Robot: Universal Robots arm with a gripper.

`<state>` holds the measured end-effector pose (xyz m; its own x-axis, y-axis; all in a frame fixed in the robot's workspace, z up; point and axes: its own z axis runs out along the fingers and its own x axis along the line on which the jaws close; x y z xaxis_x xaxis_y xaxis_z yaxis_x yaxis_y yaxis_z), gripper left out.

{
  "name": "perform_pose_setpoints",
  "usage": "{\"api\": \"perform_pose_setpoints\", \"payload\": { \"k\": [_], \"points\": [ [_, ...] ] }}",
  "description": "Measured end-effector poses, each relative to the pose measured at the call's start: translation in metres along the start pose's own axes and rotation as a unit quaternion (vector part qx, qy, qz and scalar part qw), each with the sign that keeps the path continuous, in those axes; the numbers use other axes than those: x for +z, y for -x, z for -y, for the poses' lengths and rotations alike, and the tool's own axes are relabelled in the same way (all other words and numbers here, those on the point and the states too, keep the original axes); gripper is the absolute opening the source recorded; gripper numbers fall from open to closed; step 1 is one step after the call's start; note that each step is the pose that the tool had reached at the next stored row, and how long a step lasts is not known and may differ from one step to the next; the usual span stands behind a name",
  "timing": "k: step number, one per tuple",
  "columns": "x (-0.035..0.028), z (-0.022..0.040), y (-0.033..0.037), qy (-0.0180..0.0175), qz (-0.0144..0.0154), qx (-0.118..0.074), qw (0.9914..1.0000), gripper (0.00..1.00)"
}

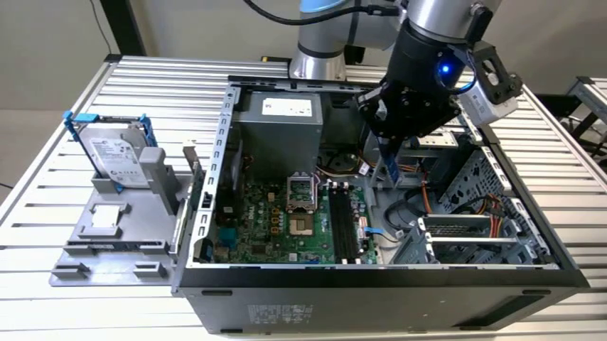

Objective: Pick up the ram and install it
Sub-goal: 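Insert the ram into the slot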

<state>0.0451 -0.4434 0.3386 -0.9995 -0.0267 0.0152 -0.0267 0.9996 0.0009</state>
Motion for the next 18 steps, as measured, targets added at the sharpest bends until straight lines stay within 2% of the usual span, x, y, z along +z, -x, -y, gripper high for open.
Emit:
{"api": "perform_pose_setpoints", "payload": {
  "k": [4, 8, 13, 18],
  "points": [
    [0.0072, 0.0001, 0.0001, -0.0007, 0.0006, 0.001, 1.0, 0.0],
    [0.0143, 0.0009, -0.0011, -0.0018, 0.0031, 0.005, 0.99998, 0.0],
    [0.0234, 0.0015, -0.0015, -0.0018, 0.0035, 0.029, 0.99958, 0.0],
    [0.0326, 0.0043, -0.0026, -0.0017, 0.0047, 0.039, 0.99922, 0.0]
  ]
}}
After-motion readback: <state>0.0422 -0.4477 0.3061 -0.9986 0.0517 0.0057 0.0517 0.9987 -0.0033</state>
